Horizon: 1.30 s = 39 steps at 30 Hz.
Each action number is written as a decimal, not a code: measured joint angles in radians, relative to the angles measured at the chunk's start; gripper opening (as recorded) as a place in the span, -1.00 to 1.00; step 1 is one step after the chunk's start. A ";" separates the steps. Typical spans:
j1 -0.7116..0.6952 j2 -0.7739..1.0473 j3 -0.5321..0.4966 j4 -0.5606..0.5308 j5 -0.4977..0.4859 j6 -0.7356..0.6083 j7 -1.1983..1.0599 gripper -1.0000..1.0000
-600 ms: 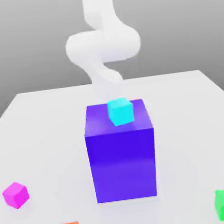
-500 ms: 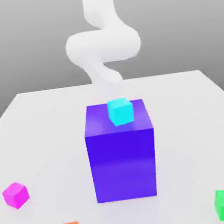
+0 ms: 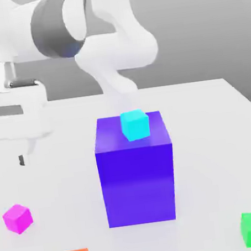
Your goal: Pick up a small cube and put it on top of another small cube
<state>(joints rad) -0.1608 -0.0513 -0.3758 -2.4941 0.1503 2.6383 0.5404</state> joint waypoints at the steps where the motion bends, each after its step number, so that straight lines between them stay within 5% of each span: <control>1: -0.020 0.037 -0.009 -0.009 0.015 0.016 -0.018 0.00; 7: -0.125 0.259 -0.025 -0.059 0.092 0.114 -0.115 0.00; 12: -0.247 0.438 0.111 -0.025 0.233 0.239 -0.227 0.00; 13: -0.264 0.461 0.132 -0.019 0.251 0.256 -0.241 -1.00; 20: -0.265 0.461 0.132 -0.019 0.249 0.255 -0.239 -1.00; 26: -0.158 0.282 0.018 -0.060 0.074 0.123 -0.114 -1.00; 39: 0.222 0.268 0.332 0.070 -0.107 -0.007 -0.137 -1.00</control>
<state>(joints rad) 0.0608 0.2170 -0.0439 -2.4241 0.0431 2.6313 0.4036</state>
